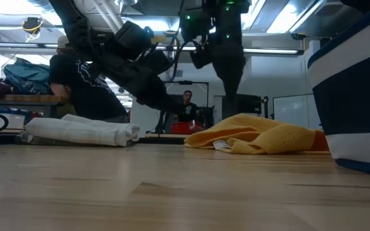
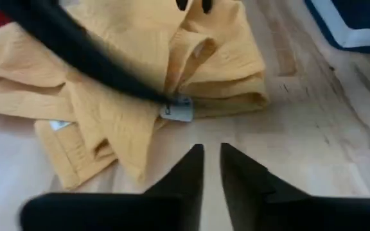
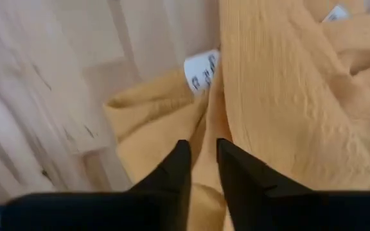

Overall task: Fold towel
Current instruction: Fold the yellow towel

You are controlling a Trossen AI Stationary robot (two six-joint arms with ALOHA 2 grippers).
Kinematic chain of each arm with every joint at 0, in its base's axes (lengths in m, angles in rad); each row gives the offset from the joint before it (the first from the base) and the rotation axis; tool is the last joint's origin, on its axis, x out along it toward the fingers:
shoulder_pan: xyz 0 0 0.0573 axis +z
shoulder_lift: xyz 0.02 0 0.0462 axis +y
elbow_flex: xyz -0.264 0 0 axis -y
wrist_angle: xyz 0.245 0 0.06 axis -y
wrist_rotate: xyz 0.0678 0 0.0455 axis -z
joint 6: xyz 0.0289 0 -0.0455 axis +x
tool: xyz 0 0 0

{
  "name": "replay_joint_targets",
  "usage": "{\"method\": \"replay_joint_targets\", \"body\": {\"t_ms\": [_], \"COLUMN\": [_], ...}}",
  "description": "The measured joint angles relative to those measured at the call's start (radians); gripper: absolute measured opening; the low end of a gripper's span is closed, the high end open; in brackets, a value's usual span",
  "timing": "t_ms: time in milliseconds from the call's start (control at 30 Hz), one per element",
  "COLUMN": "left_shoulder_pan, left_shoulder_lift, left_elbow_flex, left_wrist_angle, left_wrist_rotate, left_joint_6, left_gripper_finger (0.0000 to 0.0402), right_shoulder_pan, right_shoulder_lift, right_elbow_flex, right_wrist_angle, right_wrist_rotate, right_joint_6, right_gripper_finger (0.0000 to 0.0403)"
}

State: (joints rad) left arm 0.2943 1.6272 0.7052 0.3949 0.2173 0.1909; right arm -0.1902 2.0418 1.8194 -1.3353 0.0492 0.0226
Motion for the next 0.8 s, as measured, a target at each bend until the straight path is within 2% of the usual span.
{"method": "replay_joint_targets", "body": {"t_ms": [200,333,533,800], "left_shoulder_pan": [0.000,0.000,-0.001,-0.001], "left_shoulder_lift": [0.000,0.000,0.070,0.213], "left_elbow_flex": [0.000,0.000,0.000,0.001], "left_wrist_angle": [0.012,0.018,0.150,0.341], "left_wrist_rotate": [-0.051,-0.097,-0.120,-0.126], "left_joint_6": [0.002,0.066,0.224,0.289], "left_gripper_finger": [0.0152,0.0193,0.0190,0.0170], "right_shoulder_pan": [0.001,0.001,0.001,0.000], "right_shoulder_lift": [0.034,0.037,0.037,0.025], "right_elbow_flex": [0.000,0.000,0.000,-0.022], "right_wrist_angle": [-0.040,-0.088,-0.240,-0.237], "right_wrist_rotate": [0.139,0.219,0.196,0.149], "right_joint_6": [-0.006,0.002,0.097,0.129], "right_gripper_finger": [0.0168,0.0216,0.0236,0.0237]}}
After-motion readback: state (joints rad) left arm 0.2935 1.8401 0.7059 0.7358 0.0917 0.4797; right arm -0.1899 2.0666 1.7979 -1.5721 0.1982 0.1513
